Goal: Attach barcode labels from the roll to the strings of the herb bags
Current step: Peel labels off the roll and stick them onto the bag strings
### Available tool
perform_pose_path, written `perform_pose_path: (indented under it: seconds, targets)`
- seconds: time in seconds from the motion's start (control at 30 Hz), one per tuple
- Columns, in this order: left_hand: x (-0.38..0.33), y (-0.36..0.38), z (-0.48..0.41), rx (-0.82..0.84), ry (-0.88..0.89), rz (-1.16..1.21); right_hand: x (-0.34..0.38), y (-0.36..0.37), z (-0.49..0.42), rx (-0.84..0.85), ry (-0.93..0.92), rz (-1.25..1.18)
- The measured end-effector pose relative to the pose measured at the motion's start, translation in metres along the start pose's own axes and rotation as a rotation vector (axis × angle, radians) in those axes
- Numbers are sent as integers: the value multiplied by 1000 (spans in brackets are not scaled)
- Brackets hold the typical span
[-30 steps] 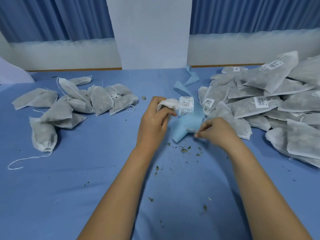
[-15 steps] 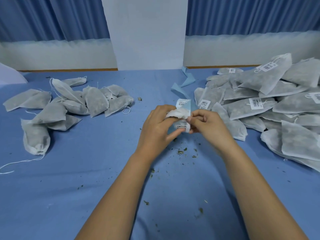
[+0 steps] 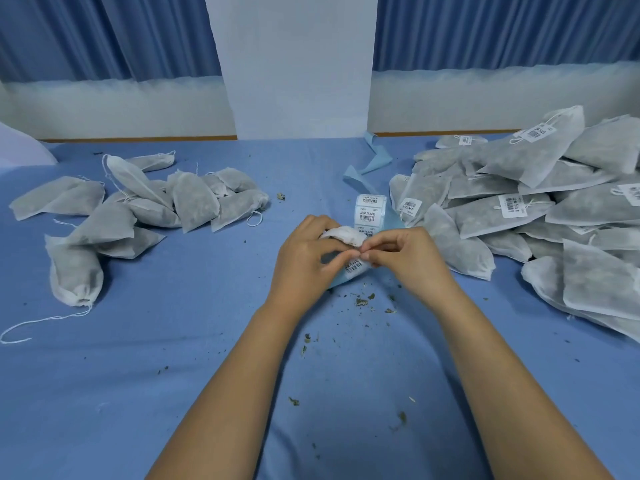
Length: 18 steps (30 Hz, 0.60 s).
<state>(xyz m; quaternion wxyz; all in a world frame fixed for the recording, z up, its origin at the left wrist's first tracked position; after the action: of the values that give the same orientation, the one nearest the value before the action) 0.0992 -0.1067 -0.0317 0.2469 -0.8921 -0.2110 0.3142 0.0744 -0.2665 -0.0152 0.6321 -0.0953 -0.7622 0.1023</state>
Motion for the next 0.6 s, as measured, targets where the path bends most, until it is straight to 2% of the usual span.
perform_pose_path:
  seconds: [0.2, 0.3, 0.37, 0.47, 0.53, 0.6]
  targets:
    - [0, -4, 0, 57, -317, 374, 2, 0, 0, 49, -18, 7]
    - [0, -11, -1, -86, -396, 400, 1, -3, -2, 39, 9, 7]
    - [7, -23, -1, -340, -519, 438, -4, -8, -5, -62, 46, -36]
    - [19, -43, 2, -687, -659, 516, -18, -21, -11, -372, 138, -98]
    - [22, -48, 4, -749, -649, 524, -24, -29, -15, -530, 197, 85]
    - [18, -46, 5, -709, -596, 499, -16, -29, -13, -592, 114, 191]
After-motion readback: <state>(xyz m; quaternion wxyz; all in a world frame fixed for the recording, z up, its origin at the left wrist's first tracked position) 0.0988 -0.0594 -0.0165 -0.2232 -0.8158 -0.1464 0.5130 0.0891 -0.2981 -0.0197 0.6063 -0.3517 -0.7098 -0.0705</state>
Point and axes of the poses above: each hand's wrist, its own z-axis away from the middle knuckle, its own y-axis out of the palm, x = y × z, the point moved 2 cm from there along -z, towards the middle knuckle, and after that the axes turned 3 degrees about x, right-handed, at the moved point
